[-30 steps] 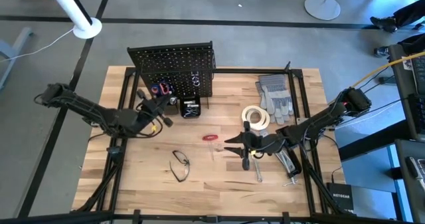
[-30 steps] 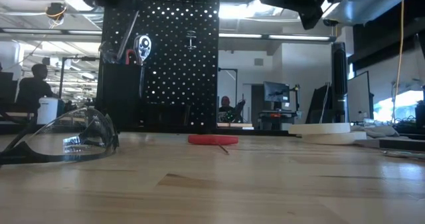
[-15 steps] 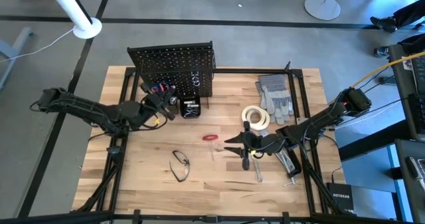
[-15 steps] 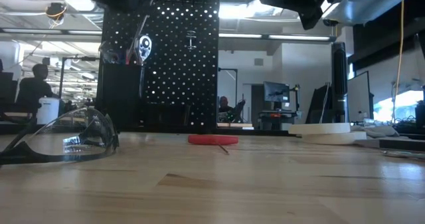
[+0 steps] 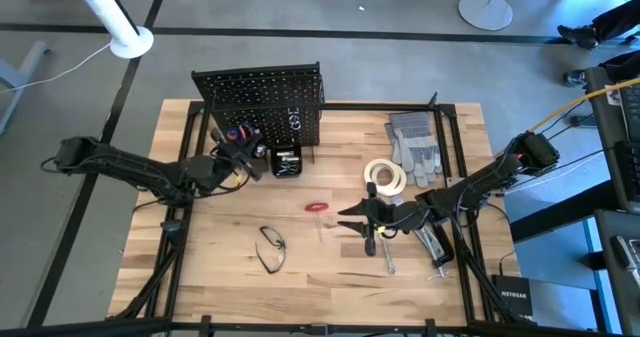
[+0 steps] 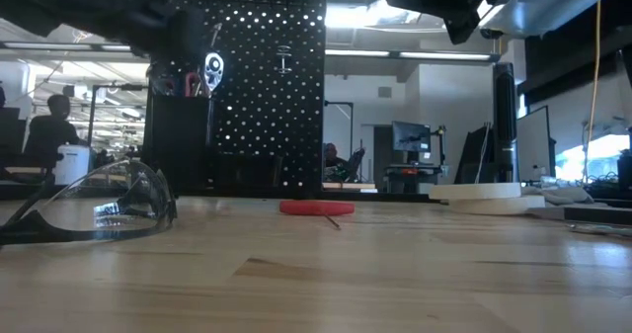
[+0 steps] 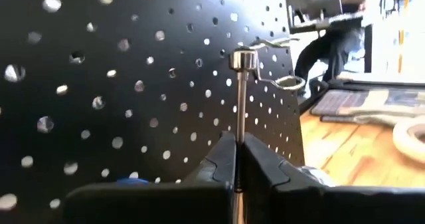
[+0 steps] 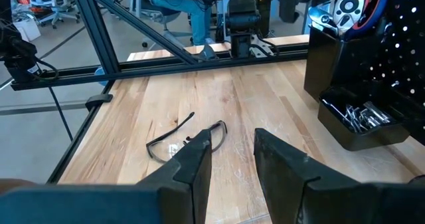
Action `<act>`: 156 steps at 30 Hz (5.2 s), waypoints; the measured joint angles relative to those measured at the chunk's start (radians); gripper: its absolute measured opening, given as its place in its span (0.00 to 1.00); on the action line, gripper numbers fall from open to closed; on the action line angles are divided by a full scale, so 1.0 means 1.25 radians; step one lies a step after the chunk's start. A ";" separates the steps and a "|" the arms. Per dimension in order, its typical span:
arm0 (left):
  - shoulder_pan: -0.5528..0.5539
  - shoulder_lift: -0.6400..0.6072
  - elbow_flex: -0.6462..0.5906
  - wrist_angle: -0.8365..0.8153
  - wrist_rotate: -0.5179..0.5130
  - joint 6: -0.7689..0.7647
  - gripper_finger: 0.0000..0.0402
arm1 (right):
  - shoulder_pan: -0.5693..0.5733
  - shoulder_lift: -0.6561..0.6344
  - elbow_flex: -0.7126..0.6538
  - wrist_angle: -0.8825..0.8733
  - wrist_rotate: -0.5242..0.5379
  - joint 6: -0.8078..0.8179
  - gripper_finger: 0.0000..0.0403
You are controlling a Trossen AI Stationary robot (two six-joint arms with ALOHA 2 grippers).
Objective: Hang tools onto peg board
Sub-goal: Put the fork tube into the left pegboard organizer bin, then put the C-clamp on the peg board
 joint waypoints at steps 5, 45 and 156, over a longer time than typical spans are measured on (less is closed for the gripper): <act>0.005 -0.001 -0.004 -0.038 -0.004 -0.086 0.00 | 0.000 0.000 0.000 0.000 0.000 0.000 0.29; -0.224 -0.090 0.042 -0.093 0.011 -0.083 0.37 | 0.000 0.000 0.000 0.002 -0.007 0.021 0.29; -0.445 0.400 0.043 0.156 0.127 -0.546 0.37 | 0.215 -0.015 0.068 -1.152 -0.454 0.914 0.10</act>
